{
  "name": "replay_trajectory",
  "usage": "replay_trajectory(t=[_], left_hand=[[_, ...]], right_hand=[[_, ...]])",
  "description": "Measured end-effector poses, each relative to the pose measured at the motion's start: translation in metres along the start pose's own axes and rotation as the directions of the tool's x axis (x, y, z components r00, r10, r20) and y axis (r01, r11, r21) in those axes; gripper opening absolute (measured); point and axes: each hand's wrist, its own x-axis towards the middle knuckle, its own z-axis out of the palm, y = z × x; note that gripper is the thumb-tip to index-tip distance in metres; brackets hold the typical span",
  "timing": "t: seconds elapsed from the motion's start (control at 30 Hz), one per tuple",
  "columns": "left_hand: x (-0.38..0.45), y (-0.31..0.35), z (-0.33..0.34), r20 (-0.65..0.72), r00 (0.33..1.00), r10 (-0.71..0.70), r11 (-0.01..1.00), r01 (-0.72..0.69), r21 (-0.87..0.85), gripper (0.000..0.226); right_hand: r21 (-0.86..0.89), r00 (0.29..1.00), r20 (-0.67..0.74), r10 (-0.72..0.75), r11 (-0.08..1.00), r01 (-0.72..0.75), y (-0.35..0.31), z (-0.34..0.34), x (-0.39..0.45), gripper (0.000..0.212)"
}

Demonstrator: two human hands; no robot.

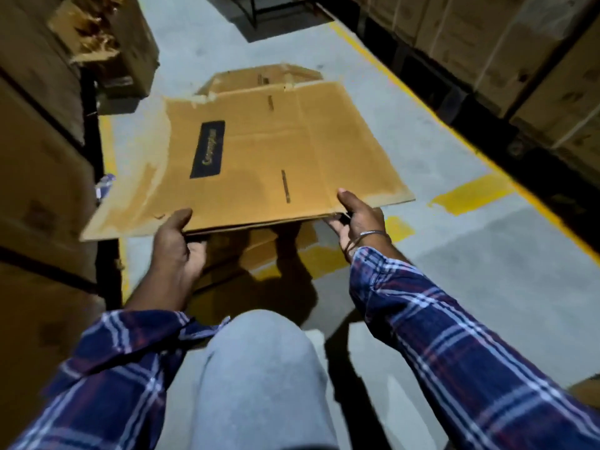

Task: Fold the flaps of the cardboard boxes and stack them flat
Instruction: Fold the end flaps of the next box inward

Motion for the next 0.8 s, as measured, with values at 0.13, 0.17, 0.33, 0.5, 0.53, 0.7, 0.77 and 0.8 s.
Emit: replay_trajectory(t=[0.13,0.17,0.33,0.5,0.53,0.7,0.77,0.8], left_hand=[[0.028,-0.035,-0.06,-0.31,0.949,-0.063,0.994,0.088,0.067,0.032],[0.034,-0.045,-0.073,-0.36,0.93,-0.07,0.991,0.106,0.08,0.04],[0.061,-0.089,-0.117,-0.401,0.889,-0.223,0.97,0.244,0.003,0.003],[0.099,-0.113,-0.131,-0.463,0.862,-0.205,0.97,0.242,0.019,0.04],[0.107,-0.113,-0.128,-0.465,0.869,-0.171,0.977,0.209,0.031,0.045],[0.143,-0.106,-0.109,-0.469,0.881,-0.058,0.997,0.074,0.016,0.051],[0.14,-0.107,-0.105,-0.464,0.884,-0.055,0.998,0.062,-0.001,0.056],[0.135,-0.109,-0.106,-0.465,0.884,-0.056,0.998,0.058,-0.009,0.059]], right_hand=[[-0.176,0.974,-0.223,0.05,0.98,-0.09,0.063,-0.016,0.04,0.06],[-0.211,0.963,-0.264,0.054,0.971,-0.112,0.079,-0.021,0.049,0.059],[-0.412,0.937,-0.273,0.216,0.854,-0.317,0.122,-0.058,0.08,0.035],[-0.549,0.924,-0.223,0.309,0.744,-0.381,0.135,-0.058,0.12,0.028],[-0.512,0.926,-0.254,0.278,0.774,-0.372,0.138,-0.05,0.128,0.028],[-0.342,0.957,-0.254,0.142,0.912,-0.227,0.139,-0.004,0.146,0.049],[-0.343,0.969,-0.229,0.091,0.924,-0.168,0.134,0.0,0.139,0.058],[-0.322,0.975,-0.207,0.081,0.935,-0.146,0.134,-0.002,0.133,0.062]])
